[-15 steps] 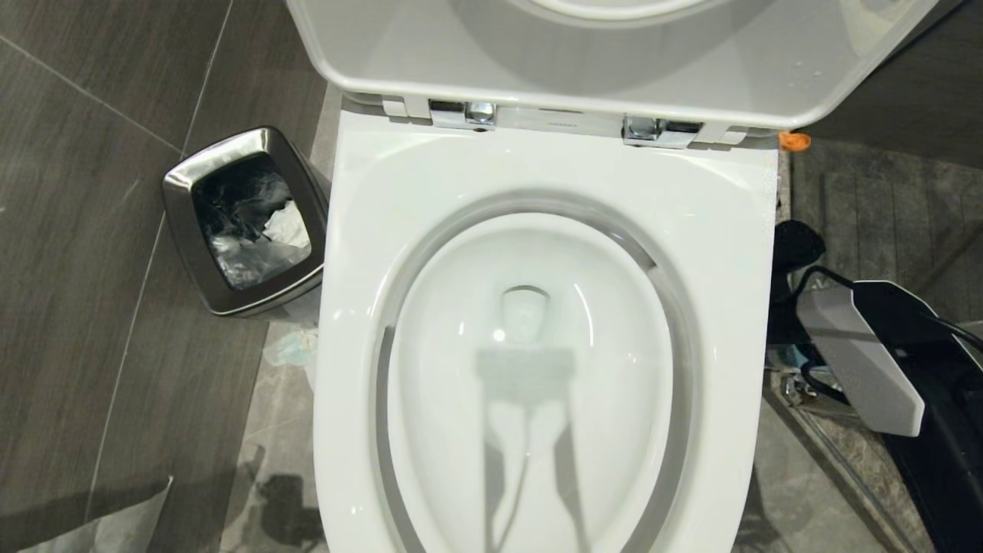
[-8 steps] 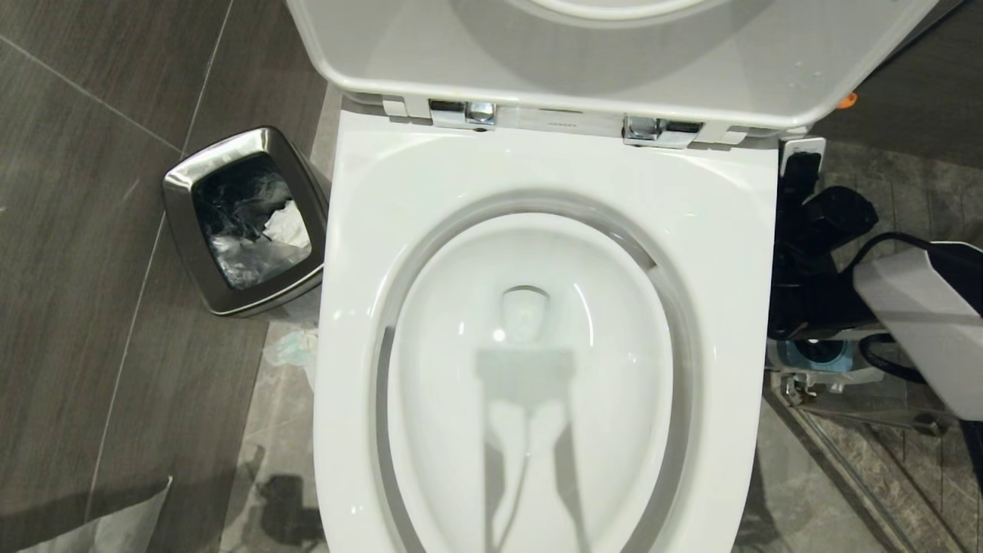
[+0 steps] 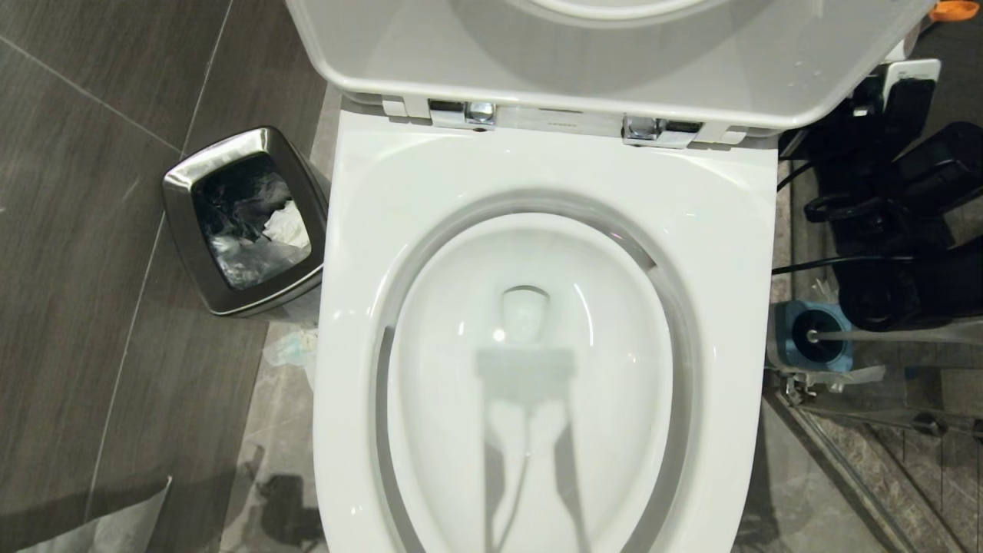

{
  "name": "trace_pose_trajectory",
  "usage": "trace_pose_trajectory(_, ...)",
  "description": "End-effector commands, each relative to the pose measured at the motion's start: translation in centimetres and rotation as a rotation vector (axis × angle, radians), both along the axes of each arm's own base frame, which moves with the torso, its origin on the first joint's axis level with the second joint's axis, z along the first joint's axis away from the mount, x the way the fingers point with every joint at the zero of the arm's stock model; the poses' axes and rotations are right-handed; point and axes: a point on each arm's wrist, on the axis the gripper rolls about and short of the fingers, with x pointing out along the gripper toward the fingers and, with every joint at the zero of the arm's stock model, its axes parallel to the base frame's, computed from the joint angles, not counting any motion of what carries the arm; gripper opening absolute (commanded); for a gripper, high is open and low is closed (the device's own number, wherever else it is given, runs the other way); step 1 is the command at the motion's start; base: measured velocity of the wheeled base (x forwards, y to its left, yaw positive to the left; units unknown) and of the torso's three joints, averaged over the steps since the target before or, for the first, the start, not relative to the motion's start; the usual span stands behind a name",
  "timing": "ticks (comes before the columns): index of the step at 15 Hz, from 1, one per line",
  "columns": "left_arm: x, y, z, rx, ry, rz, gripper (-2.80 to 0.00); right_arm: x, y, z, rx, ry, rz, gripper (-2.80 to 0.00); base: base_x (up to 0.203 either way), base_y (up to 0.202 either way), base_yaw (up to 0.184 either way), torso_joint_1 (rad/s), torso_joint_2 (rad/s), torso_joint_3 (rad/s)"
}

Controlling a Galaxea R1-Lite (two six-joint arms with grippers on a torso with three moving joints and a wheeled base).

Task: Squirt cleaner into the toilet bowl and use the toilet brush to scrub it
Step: Pour in the cleaning agent

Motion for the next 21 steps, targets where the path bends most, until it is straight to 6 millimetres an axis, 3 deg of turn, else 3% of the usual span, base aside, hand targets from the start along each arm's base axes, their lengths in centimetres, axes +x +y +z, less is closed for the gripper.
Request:
trace_pose_trajectory(1,0.0,0.0,0.0,0.000,0.000,0.000,-2.80,-5.1,-0.1,4.3,0.000,-0.077,0.000,-2.80,0.000,0.000,0.000,0.000,0.00,0.000)
trace_pose_trajectory(6,0.0,0.0,0.0,0.000,0.000,0.000,-2.80,-11.4,-0.4,7.0,-0.001,-0.064,-0.002,-2.80,0.000,0.000,0.000,0.000,0.00,0.000)
trace_pose_trajectory(13,0.0,0.0,0.0,0.000,0.000,0.000,-2.80,-20.9,-0.8,8.2,0.021,0.042,0.004,-2.80,0.000,0.000,0.000,0.000,0.00,-0.001)
trace_pose_trajectory(17,0.0,0.0,0.0,0.000,0.000,0.000,-2.80,-24.6,-1.1,6.4,0.094,0.244,0.024,-2.80,0.000,0.000,0.000,0.000,0.00,0.000)
trace_pose_trajectory(21,0.0,0.0,0.0,0.000,0.000,0.000,-2.80,-28.0,-1.2,5.2,0.099,0.282,0.027,-2.80,0.000,0.000,0.000,0.000,0.00,0.000)
